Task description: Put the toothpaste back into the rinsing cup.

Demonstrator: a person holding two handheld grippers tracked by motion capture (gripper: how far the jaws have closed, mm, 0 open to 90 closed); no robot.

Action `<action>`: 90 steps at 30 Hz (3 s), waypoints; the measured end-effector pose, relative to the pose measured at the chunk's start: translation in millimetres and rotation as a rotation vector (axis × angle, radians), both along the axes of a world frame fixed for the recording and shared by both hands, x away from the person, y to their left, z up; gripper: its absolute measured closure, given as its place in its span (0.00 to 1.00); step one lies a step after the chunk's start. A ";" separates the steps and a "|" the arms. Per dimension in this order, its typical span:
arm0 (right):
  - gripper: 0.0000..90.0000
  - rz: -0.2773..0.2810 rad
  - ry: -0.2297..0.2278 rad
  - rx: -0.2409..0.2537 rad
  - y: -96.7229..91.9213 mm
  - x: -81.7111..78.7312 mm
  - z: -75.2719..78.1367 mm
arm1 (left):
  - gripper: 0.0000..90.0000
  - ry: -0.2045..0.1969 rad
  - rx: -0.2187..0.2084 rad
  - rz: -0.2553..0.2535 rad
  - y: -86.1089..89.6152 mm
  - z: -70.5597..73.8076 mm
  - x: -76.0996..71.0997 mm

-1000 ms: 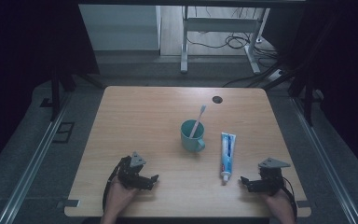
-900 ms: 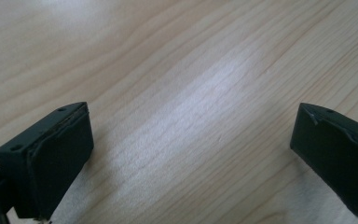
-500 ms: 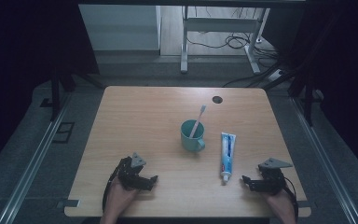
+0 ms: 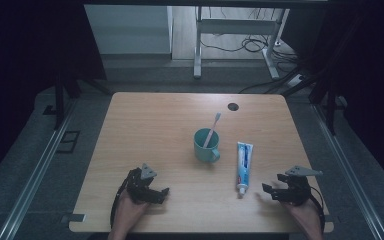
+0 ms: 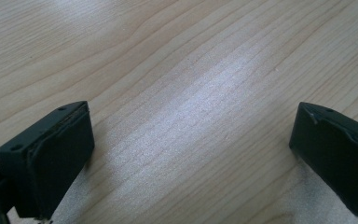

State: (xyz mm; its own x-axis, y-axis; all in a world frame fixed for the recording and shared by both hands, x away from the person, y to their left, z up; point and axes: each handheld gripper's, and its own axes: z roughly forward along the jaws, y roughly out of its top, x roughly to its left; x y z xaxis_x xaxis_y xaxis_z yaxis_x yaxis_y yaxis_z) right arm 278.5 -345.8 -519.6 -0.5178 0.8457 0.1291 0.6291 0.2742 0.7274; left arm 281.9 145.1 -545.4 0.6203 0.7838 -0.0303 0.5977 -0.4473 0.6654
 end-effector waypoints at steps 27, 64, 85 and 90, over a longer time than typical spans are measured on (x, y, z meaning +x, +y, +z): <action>0.31 0.109 0.050 0.003 22.8 17.0 23.4 | 0.00 -0.001 0.003 0.008 0.0 0.1 0.0; 1.00 0.296 0.066 -0.069 95.1 44.0 22.7 | 0.00 0.000 0.001 0.011 -0.2 0.0 -0.2; 1.00 0.284 0.086 -0.106 98.2 39.3 16.4 | 0.00 0.000 0.001 0.011 -0.2 0.0 -0.2; 1.00 0.271 0.082 -0.121 93.0 37.9 16.0 | 0.00 0.000 0.001 0.011 -0.2 0.0 -0.2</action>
State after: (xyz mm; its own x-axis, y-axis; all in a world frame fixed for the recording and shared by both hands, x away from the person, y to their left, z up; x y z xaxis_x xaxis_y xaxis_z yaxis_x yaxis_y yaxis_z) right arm 316.4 -252.8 -503.6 -0.7187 0.6899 0.0861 0.5761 0.5217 0.6292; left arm 281.6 144.9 -545.4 0.6116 0.7906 -0.0292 0.6025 -0.4415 0.6649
